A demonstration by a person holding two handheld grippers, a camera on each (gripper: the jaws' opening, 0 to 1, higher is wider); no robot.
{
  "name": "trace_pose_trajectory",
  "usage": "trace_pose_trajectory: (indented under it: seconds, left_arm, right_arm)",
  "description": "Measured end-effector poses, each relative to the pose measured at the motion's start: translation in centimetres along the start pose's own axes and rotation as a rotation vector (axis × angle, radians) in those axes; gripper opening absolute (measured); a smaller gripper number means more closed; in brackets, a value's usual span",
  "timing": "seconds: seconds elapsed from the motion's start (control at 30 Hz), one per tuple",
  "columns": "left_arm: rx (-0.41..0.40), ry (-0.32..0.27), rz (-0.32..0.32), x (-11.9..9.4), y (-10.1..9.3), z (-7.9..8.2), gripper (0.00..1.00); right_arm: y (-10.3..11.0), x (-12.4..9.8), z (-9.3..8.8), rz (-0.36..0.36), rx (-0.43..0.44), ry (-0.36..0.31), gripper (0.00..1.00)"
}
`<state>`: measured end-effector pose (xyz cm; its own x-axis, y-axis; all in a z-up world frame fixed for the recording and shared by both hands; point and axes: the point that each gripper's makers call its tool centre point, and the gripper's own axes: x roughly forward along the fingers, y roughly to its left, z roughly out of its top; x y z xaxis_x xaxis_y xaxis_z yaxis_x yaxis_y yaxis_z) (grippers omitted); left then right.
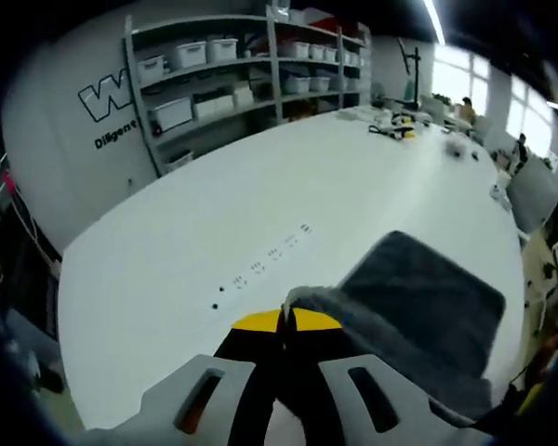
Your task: Open the folded towel by lifting each exposed corner and separating the folded layers until the towel lies flat within the target outline without major curled edges
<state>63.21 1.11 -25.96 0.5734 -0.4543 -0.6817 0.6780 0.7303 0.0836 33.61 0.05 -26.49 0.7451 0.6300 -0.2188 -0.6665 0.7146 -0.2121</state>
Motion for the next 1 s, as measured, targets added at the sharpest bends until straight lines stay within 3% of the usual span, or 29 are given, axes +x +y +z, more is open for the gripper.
trace_pose_trajectory:
  seconds: [0.3,0.4,0.5,0.6,1.0]
  left_arm:
    - [0.016,0.002,0.024,-0.3,1.7,0.2,0.01]
    - [0.014,-0.002,0.024,-0.9,0.7,-0.6,0.01]
    - [0.010,-0.014,0.020,-1.0,1.1,-0.2,0.01]
    - [0.011,-0.015,0.022,-1.4,0.7,-1.1,0.01]
    - [-0.023,-0.032,0.001,-1.8,2.7,-2.4,0.01]
  right_arm:
    - [0.8,0.8,0.1,0.021,-0.008,0.001,0.00]
    - [1.0,0.9,0.2,0.023,-0.009,-0.003,0.00]
    - [1.1,0.9,0.3,0.023,-0.011,-0.005,0.00]
    - [1.3,1.1,0.3,0.023,-0.017,-0.001,0.00]
    - [2.6,2.0,0.6,0.044,-0.034,0.006,0.00]
